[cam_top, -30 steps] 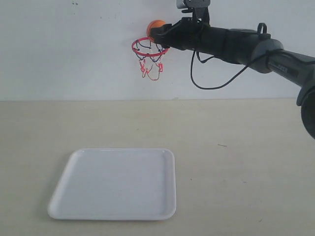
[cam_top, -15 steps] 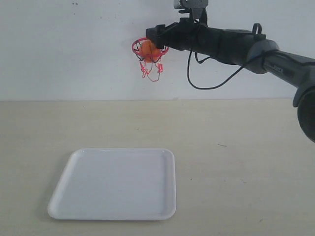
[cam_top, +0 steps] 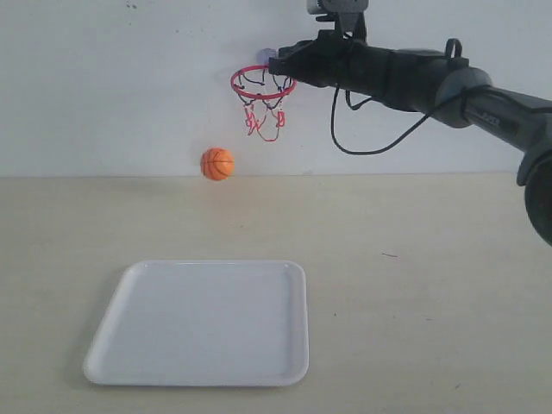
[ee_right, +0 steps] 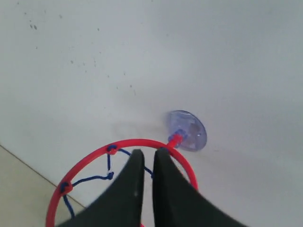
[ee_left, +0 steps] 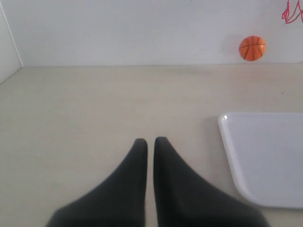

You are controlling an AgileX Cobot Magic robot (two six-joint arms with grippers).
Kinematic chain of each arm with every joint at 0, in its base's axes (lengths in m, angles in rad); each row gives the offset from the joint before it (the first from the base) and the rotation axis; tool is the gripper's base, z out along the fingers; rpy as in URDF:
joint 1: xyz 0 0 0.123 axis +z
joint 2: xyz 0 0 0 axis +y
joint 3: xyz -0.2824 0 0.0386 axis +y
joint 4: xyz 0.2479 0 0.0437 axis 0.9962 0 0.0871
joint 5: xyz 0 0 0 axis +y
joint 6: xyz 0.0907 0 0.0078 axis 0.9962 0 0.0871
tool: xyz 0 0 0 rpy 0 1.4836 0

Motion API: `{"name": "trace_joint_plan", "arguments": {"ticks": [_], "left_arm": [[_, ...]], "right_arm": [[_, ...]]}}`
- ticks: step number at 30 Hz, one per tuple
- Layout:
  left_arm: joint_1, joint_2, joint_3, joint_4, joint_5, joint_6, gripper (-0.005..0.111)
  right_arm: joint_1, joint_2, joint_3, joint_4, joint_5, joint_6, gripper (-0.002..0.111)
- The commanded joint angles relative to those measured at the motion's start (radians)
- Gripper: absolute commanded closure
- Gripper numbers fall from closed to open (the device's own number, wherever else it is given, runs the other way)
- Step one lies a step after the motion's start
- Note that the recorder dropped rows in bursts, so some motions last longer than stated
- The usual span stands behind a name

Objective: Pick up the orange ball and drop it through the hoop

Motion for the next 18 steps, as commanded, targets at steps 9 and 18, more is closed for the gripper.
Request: {"name": "trace_joint_plan", "arguments": {"ticks": [9, 18], "left_arm": [[0.004, -0.003, 0.004, -0.007, 0.001, 0.002, 0.103], [0.004, -0.003, 0.004, -0.007, 0.001, 0.002, 0.103]], "right_arm": [[-0.221, -0.084, -0.006, -0.489, 0.52, 0.524, 0.109], [-0.415, -0.203, 0.237, -0.486, 0.817, 0.664, 0.109]]}}
